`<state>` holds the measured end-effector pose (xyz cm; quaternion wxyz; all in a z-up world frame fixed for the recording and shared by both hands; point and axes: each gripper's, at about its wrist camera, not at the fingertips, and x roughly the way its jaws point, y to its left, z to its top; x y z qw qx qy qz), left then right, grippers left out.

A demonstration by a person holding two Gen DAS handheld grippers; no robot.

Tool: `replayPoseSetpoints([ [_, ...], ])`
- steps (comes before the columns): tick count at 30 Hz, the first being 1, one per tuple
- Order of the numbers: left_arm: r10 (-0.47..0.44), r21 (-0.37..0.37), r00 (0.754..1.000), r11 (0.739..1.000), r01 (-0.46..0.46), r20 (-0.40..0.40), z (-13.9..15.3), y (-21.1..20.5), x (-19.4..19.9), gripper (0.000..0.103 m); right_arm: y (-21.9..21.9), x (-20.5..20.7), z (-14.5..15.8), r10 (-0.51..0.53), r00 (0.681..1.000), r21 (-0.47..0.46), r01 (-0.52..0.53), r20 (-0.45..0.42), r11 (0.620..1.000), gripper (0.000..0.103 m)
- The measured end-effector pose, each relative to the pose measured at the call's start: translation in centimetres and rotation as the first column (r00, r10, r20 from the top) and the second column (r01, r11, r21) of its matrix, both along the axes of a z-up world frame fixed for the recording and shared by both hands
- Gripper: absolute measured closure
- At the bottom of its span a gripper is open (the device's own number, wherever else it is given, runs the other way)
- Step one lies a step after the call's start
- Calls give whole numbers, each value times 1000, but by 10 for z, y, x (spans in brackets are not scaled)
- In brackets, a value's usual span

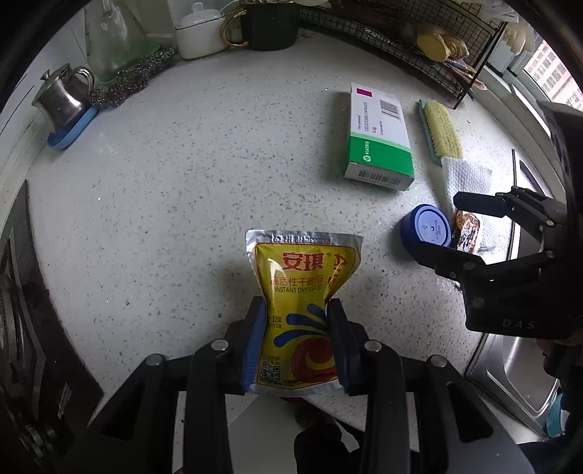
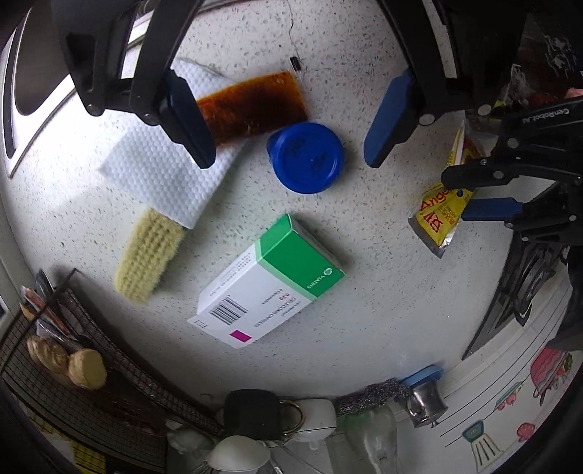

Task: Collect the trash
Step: 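Grasp the blue lid with the right gripper while the left gripper holds the sachet, then carry the sachet with the left gripper while the right gripper carries the blue lid toward the bin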

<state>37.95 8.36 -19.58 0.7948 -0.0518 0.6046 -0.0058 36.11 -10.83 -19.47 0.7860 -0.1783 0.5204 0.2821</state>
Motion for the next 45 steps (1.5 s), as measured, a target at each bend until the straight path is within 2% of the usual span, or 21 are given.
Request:
replayPoseSetpoints([
  [4,37,2,999,999,-37,3,3,12,-7,71,6,4,-12,31,999,-16,-32,-18,999,30],
  [9,46,4,999,999,-46,9,9,15,-16,71,18,-1,-13,71,997,-49,-70,22,996,60],
  [14,40,24,998,999,-41,44,24,14,-32,71,12,-12,-5,63,998,-37,-62,21,997,60],
  [18,24,13,997,1000,-25,73,35,7,-50,71,5,-29,11,45,999,-14,-44,28,999,60],
  [27,2,-10,992,1000,-1,124,57,0,-108,71,-16,-94,42,13,1000,48,-15,25,999,60],
  [32,-5,-14,990,1000,7,144,66,-1,-154,71,-18,-137,47,-10,1000,79,9,15,997,60],
  [37,7,-22,989,1000,-4,147,66,-1,-201,71,-13,-188,49,24,999,68,-26,29,997,60],
  [45,20,-23,992,1000,-17,121,50,-1,-266,71,2,-251,25,41,999,48,-41,-12,998,60],
])
